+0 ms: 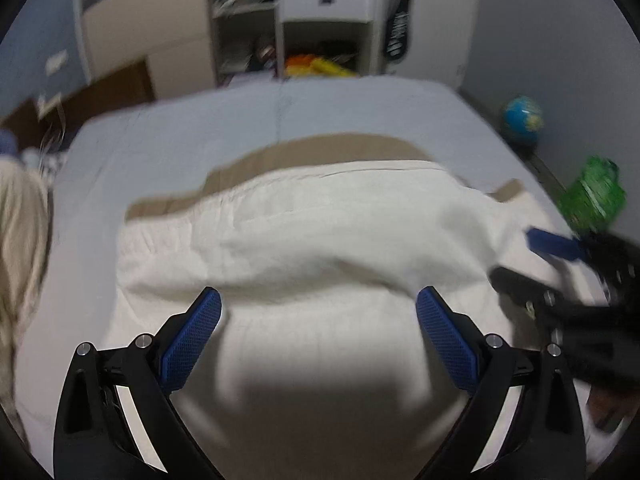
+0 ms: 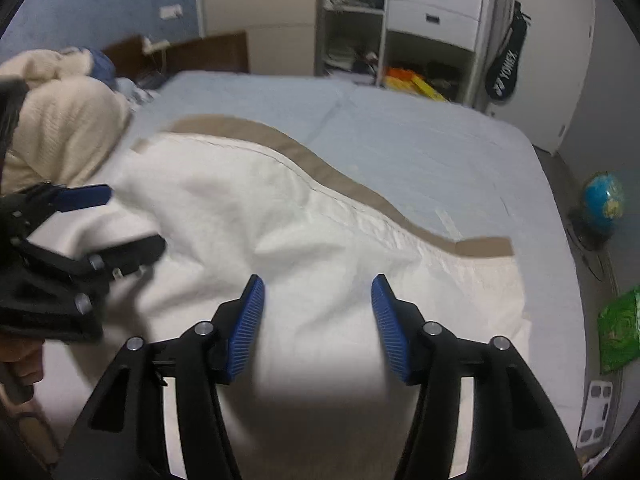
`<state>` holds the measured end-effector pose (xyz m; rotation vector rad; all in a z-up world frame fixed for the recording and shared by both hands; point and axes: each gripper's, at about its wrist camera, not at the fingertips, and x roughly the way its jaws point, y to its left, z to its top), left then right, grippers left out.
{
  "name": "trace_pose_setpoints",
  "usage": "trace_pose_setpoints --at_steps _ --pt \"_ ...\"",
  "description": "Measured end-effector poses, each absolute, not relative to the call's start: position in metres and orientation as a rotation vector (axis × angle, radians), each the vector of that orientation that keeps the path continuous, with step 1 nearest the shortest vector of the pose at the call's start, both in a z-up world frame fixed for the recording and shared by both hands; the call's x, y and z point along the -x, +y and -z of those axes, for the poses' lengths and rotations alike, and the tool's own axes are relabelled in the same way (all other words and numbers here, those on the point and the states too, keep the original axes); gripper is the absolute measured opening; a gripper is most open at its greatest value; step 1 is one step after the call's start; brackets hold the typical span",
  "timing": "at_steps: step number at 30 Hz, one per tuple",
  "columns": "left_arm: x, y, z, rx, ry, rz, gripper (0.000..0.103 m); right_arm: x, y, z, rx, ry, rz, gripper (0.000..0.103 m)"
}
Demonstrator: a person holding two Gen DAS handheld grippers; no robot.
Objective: Fold large clothes
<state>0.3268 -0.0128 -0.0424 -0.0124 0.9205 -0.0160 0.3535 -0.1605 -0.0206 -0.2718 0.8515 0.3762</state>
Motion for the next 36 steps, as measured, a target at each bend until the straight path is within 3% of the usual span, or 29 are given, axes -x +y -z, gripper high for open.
trace_pose_setpoints --at_steps 16,36 --pt "-0.387 0.007 0.125 0.08 0.996 0.022 0.098 -0.405 -0.169 0.089 0.218 0.932 -0.343 0.062" --pt "-0.365 0.007 0.15 0.048 0.905 0.013 0.098 -0.408 -0.163 0.119 0.206 0.914 -0.323 0.063"
